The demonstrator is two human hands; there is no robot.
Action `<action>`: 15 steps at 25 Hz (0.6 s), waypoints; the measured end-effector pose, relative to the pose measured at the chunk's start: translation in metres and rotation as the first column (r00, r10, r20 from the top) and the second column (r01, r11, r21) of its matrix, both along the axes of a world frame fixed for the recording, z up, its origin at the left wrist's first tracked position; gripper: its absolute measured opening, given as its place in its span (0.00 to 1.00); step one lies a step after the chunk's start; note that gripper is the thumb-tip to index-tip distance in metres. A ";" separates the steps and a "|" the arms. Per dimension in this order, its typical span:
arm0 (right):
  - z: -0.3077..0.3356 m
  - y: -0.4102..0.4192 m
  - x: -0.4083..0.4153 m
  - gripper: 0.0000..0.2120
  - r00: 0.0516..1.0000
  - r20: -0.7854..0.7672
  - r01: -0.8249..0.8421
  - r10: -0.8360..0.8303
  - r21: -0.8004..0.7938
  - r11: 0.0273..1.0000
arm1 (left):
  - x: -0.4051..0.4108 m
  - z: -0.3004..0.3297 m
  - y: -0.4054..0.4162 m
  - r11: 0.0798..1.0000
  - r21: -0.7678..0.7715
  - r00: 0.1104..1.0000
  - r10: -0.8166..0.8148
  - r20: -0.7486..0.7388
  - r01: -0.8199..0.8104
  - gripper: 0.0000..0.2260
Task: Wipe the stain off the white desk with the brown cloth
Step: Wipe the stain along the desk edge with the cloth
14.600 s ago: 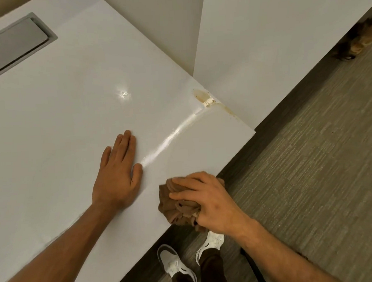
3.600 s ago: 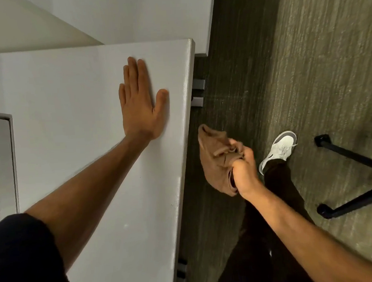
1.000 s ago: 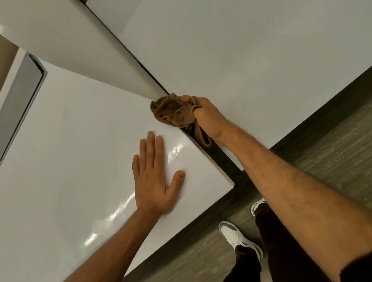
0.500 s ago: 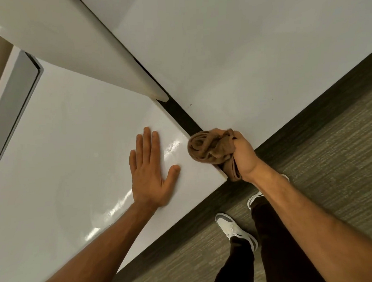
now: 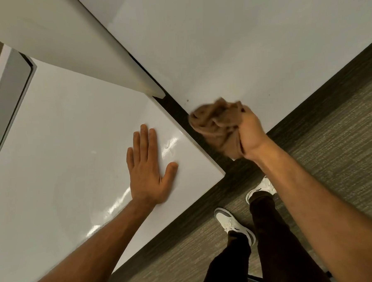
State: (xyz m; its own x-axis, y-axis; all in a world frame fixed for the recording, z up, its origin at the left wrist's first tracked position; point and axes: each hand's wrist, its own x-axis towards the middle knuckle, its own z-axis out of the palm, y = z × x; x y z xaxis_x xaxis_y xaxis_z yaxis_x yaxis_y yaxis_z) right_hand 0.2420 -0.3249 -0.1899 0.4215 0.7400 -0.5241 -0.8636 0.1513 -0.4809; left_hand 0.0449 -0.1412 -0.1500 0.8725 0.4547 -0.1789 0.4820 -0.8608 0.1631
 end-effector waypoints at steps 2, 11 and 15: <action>0.014 0.058 0.014 0.15 0.987 0.143 -0.063 0.066 -0.026 0.998 | 0.000 0.000 0.000 1.000 0.002 1.000 -0.004 -0.008 0.004 0.38; 0.016 0.096 0.001 0.27 0.837 0.449 -0.220 0.314 -0.249 0.943 | 0.000 -0.002 0.001 1.000 0.008 1.000 0.012 -0.014 -0.011 0.39; 0.013 0.079 -0.006 0.27 0.870 0.404 -0.193 0.283 -0.250 0.949 | -0.001 -0.003 0.002 1.000 0.022 1.000 0.004 -0.021 -0.003 0.39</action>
State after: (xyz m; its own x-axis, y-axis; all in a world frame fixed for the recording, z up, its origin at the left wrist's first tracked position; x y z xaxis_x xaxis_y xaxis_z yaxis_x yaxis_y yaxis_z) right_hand 0.2356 -0.2458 -0.1768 0.4621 0.7486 -0.4755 -0.5618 -0.1678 -0.8101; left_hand 0.0442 -0.1394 -0.1526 0.8670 0.4618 -0.1873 0.4883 -0.8623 0.1343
